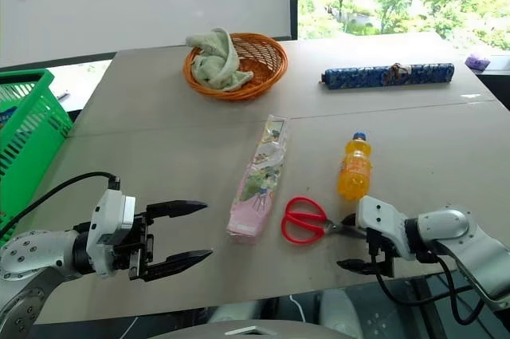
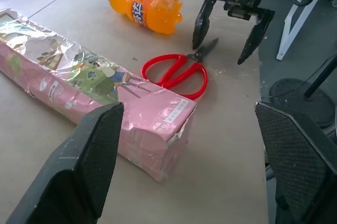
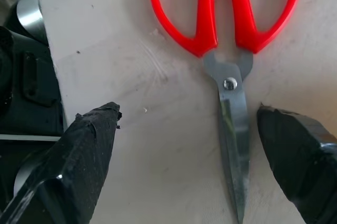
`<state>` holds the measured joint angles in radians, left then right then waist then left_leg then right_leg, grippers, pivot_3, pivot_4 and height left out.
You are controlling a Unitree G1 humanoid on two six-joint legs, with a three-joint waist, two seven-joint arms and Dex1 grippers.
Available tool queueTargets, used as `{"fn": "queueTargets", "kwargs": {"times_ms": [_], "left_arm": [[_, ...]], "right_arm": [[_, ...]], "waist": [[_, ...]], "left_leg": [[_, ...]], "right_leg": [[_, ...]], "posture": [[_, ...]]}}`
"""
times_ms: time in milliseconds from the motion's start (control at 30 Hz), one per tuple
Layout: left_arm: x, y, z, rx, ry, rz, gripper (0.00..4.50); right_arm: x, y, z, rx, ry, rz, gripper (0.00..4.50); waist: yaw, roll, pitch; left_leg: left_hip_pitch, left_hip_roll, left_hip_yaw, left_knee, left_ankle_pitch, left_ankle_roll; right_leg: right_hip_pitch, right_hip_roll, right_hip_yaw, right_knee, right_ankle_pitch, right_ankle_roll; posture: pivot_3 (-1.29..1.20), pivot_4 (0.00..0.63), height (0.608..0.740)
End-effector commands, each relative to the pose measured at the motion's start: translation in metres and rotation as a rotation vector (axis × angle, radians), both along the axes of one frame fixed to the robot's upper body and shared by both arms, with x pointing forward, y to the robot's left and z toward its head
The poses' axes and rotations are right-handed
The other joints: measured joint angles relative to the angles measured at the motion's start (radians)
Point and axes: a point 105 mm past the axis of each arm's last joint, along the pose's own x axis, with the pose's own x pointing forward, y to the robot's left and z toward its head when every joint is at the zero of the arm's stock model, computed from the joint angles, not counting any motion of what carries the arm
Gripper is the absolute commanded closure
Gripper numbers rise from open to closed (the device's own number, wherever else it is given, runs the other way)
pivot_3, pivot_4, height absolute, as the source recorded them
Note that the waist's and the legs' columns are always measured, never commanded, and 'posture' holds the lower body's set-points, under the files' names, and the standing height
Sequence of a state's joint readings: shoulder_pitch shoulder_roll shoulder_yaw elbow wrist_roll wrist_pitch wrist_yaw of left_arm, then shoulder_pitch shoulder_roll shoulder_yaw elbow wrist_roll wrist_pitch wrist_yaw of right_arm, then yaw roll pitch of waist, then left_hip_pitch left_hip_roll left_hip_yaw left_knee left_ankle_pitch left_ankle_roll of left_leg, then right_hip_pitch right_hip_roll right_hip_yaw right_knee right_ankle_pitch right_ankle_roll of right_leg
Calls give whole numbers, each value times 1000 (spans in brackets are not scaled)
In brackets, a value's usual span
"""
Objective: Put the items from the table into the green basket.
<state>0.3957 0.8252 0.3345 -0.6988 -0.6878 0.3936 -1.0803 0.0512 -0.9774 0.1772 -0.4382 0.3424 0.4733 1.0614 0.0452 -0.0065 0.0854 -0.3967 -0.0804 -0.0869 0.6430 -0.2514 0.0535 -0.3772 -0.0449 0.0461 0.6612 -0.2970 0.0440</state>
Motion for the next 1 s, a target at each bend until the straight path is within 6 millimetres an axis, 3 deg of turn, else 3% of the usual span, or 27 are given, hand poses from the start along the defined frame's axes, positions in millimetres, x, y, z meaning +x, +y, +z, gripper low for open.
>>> {"fn": "queueTargets", "kwargs": {"times_ms": [33, 67, 100, 267, 300, 533, 633, 667, 767, 833, 1000], "left_arm": [[-3, -7, 4, 1, -40, -25, 364], [-3, -8, 4, 1, -39, -28, 364], [-3, -8, 3, 0, -37, -30, 364], [1, -7, -3, -8, -33, -42, 364], [2, -8, -3, -15, -35, -44, 364], [13, -13, -10, -47, -45, -65, 364], [21, -14, -10, -81, -51, -55, 364], [23, -14, -12, -82, -50, -60, 364], [28, -17, -14, -89, -51, -77, 364], [31, -17, -15, -94, -55, -79, 364], [33, -17, -16, -101, -61, -77, 364]], "right_arm": [[9, -7, -13, -44, -4, -32, 747], [9, -10, -16, -54, 4, -28, 1514], [9, -12, -18, -63, 12, -31, 1613], [12, -26, -17, -107, -6, -56, 4252], [13, -28, -14, -104, -10, -65, 4477], [9, -32, 8, -48, -79, -84, 4491], [-4, -27, 36, 81, -75, -100, 4491], [-4, -23, 54, 171, -91, -137, 4491], [7, -25, 96, 361, -154, -244, 4491], [17, -32, 110, 418, -189, -322, 4491], [30, -47, 106, 366, -216, -432, 4491]], "waist": [[-8, -1, 0], [-8, -1, 0], [-6, -1, 0], [0, -2, -1], [0, -3, -2], [-6, -1, -3], [-9, 1, -4], [-13, 1, -4], [-41, 4, -6], [-59, 4, -6], [-78, 3, -8]], "left_leg": [[0, 0, 0, 0, 0, 0], [2, 0, 0, 0, 0, 0], [2, 0, 0, 0, 0, 0], [2, 0, 0, 1, 0, 0], [2, 0, 0, 1, 0, 0], [1, -1, -1, 2, 0, 0], [1, -1, -1, 2, 0, 0], [1, -1, -2, 2, 0, 0], [1, -1, -2, 3, 0, 0], [1, -1, -2, 5, 0, 0], [1, -1, -1, 6, 0, 0]], "right_leg": [[0, 0, 0, 0, 0, 0], [1, 0, 0, 1, 0, 0], [1, 0, 0, 1, 0, 0], [2, 0, -1, 0, 0, 0], [2, -1, -1, 0, 0, 0], [2, -1, -1, 0, 0, 0], [2, -1, -2, 0, 0, 0], [2, 0, -2, 1, 0, 0], [2, 0, -2, 2, 0, 1], [3, 0, -2, 2, 1, 2], [3, 0, -1, 2, 2, 3]], "posture": [[42, 100, 740], [38, 100, 740], [34, 100, 740], [-6, 94, 740], [-15, 91, 740], [-74, 69, 740], [-105, 61, 740], [-118, 60, 740], [-141, 58, 740], [-148, 58, 740], [-138, 52, 740]]}}
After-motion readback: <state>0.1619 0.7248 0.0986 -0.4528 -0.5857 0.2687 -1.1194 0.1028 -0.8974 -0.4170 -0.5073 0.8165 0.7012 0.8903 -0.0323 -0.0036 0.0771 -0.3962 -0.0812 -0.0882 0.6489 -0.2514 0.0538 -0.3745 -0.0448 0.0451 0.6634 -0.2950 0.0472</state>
